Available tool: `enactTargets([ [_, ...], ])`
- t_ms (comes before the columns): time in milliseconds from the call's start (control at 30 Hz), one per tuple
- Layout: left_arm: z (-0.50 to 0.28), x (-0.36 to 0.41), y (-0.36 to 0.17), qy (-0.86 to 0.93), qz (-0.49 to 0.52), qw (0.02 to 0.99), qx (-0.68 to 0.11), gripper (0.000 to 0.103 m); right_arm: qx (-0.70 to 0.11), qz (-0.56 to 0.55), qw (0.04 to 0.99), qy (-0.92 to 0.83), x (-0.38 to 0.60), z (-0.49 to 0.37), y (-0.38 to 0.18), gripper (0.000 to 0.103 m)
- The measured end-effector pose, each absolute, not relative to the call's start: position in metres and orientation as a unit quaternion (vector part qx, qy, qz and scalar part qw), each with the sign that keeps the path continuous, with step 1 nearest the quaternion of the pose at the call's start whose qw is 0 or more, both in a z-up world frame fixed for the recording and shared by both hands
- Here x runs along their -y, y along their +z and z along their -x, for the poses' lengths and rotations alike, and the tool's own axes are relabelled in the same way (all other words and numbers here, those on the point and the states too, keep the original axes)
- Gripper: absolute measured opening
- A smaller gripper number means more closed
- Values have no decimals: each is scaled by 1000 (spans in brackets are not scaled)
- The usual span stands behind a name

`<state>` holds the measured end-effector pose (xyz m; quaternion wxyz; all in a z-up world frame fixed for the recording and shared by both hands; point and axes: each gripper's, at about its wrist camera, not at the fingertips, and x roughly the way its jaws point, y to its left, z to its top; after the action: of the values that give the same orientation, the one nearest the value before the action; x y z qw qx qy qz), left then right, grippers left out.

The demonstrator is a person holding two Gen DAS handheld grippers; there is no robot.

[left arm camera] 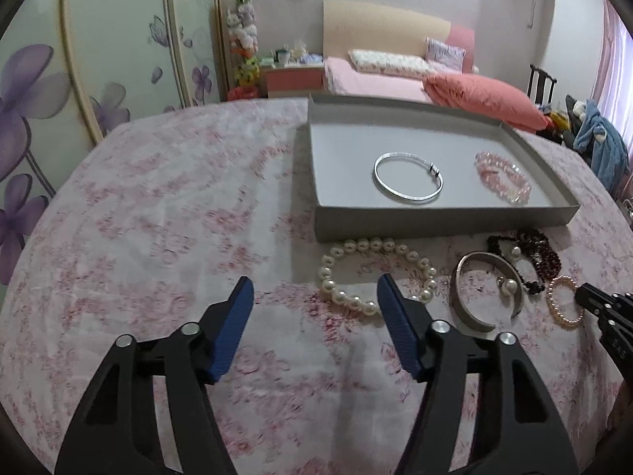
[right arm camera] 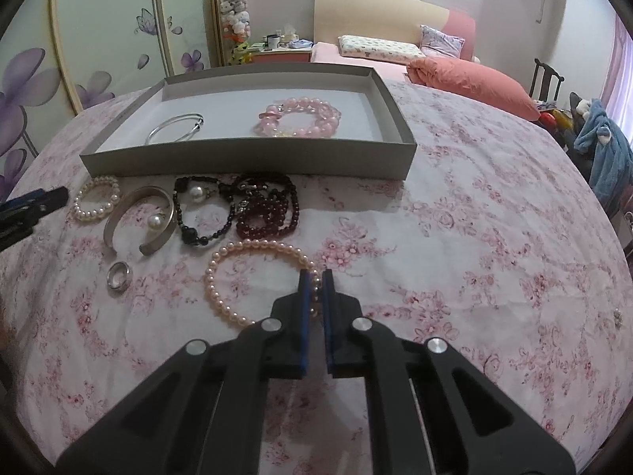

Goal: Organize jewelry
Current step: 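Grasp the pink pearl bracelet with the right gripper while the left gripper grasps the white pearl bracelet, then carry both pearl bracelets into the tray and open the right gripper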

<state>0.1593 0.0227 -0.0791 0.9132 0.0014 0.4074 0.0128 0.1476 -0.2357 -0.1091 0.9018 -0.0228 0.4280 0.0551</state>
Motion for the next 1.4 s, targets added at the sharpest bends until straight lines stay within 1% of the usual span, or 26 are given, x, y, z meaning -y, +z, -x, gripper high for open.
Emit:
enactTargets([
  [133, -172, -16, -89, 13, -11, 905, -426, 51, -428, 19, 902, 57, 237, -147, -110, 7],
  [167, -174, -15, -91, 14, -14, 903, -429, 46, -429, 18, 902, 58, 236, -147, -110, 7],
  [200, -175, -14, -93, 15, -17, 901, -433, 44, -429, 17, 901, 59, 236, -148, -109, 7],
  [233, -175, -14, -93, 16, -20, 903, -429, 40, -429, 15, 901, 59, 236, -148, -110, 7],
  [267, -173, -15, -92, 14, -21, 902, -430, 34, -429, 14, 901, 60, 237, -149, -110, 7],
  [333, -168, -15, -91, 8, -26, 901, -433, 27, -429, 12, 901, 61, 239, -149, -110, 8],
  [433, -155, -15, -89, -7, -31, 899, -436, 26, -429, 12, 901, 61, 239, -149, -110, 8],
  [633, -140, -13, -88, -23, -32, 897, -440, 26, -429, 11, 901, 61, 239, -149, -110, 8],
  [1133, -142, -12, -88, -18, -27, 900, -435, 26, -429, 8, 901, 62, 239, -150, -111, 8],
  [1200, -141, -13, -88, -16, -27, 901, -433, 17, -429, 4, 901, 62, 239, -150, -110, 7],
  [1233, -141, -15, -87, -16, -23, 901, -433, 10, -429, -1, 901, 63, 240, -150, -110, 7],
  [1400, -138, -24, -85, -18, -3, 901, -434, 10, -421, -47, 903, 73, 250, -148, -105, 6],
])
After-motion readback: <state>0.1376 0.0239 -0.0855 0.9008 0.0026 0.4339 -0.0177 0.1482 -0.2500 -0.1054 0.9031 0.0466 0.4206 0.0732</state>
